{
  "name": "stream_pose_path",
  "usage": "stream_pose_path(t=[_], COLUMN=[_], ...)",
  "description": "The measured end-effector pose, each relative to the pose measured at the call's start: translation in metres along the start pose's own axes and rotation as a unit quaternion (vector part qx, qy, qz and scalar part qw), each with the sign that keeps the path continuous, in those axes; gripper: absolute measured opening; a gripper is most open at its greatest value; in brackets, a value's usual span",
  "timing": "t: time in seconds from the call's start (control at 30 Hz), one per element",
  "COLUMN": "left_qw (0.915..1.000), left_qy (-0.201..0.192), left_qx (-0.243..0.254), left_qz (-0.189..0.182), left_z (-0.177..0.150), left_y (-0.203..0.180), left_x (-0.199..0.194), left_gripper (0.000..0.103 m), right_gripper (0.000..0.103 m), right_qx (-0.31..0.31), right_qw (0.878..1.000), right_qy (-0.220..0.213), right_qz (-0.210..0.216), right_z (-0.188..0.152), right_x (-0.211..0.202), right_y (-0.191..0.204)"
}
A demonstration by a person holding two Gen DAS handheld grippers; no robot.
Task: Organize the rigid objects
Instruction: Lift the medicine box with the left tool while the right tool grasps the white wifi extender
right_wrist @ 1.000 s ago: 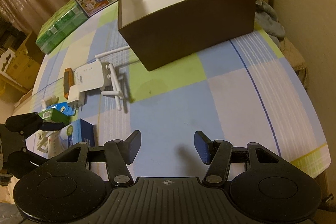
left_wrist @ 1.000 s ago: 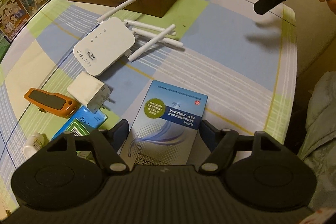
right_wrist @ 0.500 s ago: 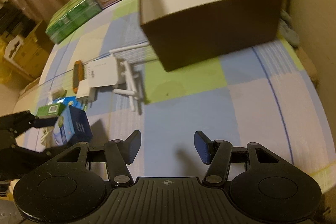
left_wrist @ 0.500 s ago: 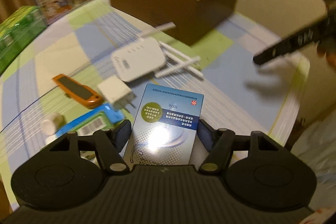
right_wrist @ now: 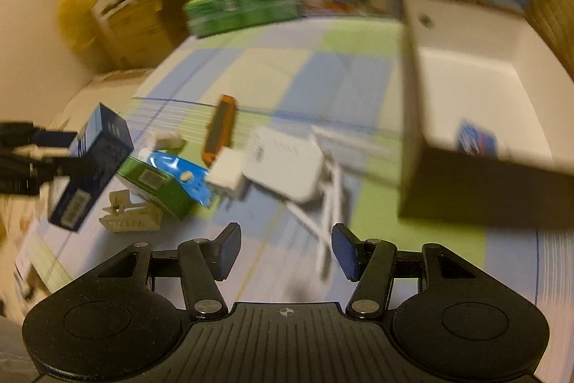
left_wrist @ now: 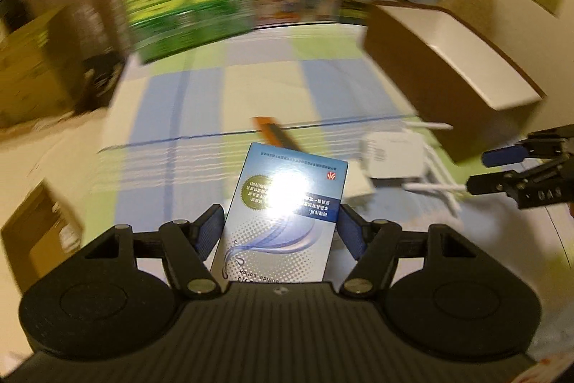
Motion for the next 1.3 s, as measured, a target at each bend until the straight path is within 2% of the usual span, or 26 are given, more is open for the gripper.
stream_pose_path(t=[0.1, 0.2, 0.43, 0.7, 0.93, 1.13, 1.2, 1.3], left_qw=[0.9986, 0.9954, 0.987, 0.9781, 0.9724, 0.9693, 0.9689, 0.9684], left_qy=[0.016, 0.028, 0.05, 0.072, 0.086, 0.094, 0.094, 0.095], left_qx=[-0.036, -0.067, -0.116, -0.15, -0.165, -0.173, -0.174, -0.174], left_qz=[0.034, 0.062, 0.1, 0.125, 0.141, 0.148, 0.149, 0.151], left_z=[-0.003, -0.006, -0.019, -0.031, -0.039, -0.043, -0.045, -0.045], left_y=[0.018, 0.033, 0.059, 0.071, 0.074, 0.075, 0.075, 0.075], left_x=[0.005, 0.008, 0.01, 0.011, 0.012, 0.013, 0.012, 0.011], left_gripper=[0.065, 0.065, 0.065, 0.065, 0.065, 0.065, 0.065, 0.065], right_gripper=[0.053, 0.053, 0.053, 0.053, 0.054, 0.056, 0.056, 0.056], right_qx=[-0.076, -0.146, -0.234, -0.35, -0.42, -0.455, -0.458, -0.44], right_qw=[0.997, 0.989, 0.971, 0.931, 0.896, 0.877, 0.874, 0.886], right_qy=[0.005, 0.013, 0.053, 0.105, 0.144, 0.152, 0.151, 0.139], right_qz=[0.004, 0.011, 0.018, -0.016, -0.019, -0.041, -0.049, -0.045], right_z=[0.013, 0.022, 0.036, 0.029, 0.017, 0.007, 0.005, 0.01], right_x=[0.016, 0.032, 0.075, 0.113, 0.133, 0.148, 0.153, 0.153], right_y=[0.008, 0.012, 0.007, 0.005, 0.003, 0.003, 0.001, -0.003])
Point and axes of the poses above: each gripper's, at about its wrist camera, not at the fingertips, and x roughly the way its jaws point, y to its left, z to its top, the point moved 1 cm from there along x, roughly the way its jaws point, and after that the axes turned 13 degrees about z, right-handed, at the moved point
